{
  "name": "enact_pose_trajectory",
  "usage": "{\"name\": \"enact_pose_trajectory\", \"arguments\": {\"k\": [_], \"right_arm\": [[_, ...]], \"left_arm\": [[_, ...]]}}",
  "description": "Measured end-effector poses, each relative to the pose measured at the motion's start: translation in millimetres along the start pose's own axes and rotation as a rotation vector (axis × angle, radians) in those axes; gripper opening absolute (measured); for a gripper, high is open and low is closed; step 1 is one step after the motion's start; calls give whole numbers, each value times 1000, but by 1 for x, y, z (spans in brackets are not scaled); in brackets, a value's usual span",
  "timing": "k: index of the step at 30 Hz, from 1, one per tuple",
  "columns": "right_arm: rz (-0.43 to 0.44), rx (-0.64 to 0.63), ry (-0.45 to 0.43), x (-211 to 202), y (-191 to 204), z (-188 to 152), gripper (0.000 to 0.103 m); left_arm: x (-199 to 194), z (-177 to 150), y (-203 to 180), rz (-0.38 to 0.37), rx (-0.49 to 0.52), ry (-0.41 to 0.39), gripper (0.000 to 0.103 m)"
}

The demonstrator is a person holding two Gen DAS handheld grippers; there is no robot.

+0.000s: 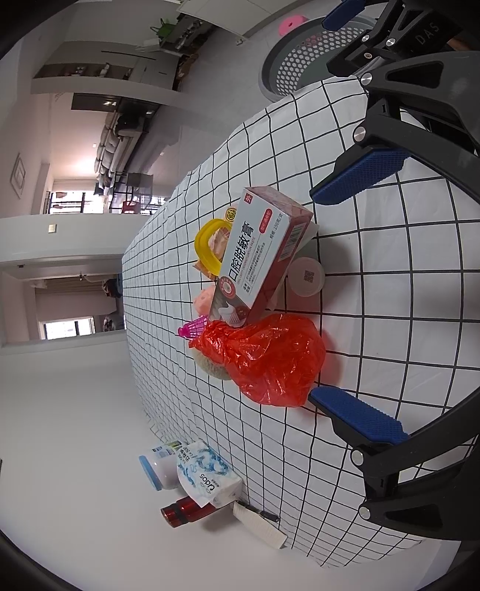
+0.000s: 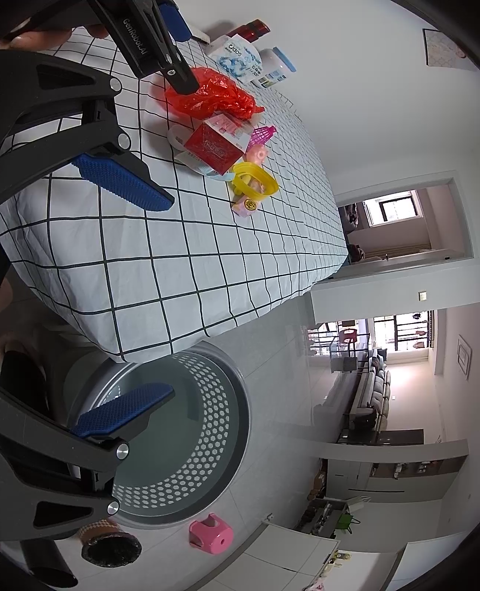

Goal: Collect trash

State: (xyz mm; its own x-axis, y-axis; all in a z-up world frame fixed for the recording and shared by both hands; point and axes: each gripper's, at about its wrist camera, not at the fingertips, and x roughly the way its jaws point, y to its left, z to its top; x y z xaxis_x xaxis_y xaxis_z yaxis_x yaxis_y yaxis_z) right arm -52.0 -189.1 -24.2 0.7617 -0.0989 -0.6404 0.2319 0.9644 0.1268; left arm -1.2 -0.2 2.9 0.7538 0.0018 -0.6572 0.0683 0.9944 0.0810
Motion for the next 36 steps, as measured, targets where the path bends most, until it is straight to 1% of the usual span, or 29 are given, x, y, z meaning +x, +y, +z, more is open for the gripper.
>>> {"name": "enact_pose_trajectory", "arguments": {"k": [36], "right_arm": [[0,-2,0,-1,1,0,90]], "left_arm": [[-1,1,0,-5,3,-3,97]]}}
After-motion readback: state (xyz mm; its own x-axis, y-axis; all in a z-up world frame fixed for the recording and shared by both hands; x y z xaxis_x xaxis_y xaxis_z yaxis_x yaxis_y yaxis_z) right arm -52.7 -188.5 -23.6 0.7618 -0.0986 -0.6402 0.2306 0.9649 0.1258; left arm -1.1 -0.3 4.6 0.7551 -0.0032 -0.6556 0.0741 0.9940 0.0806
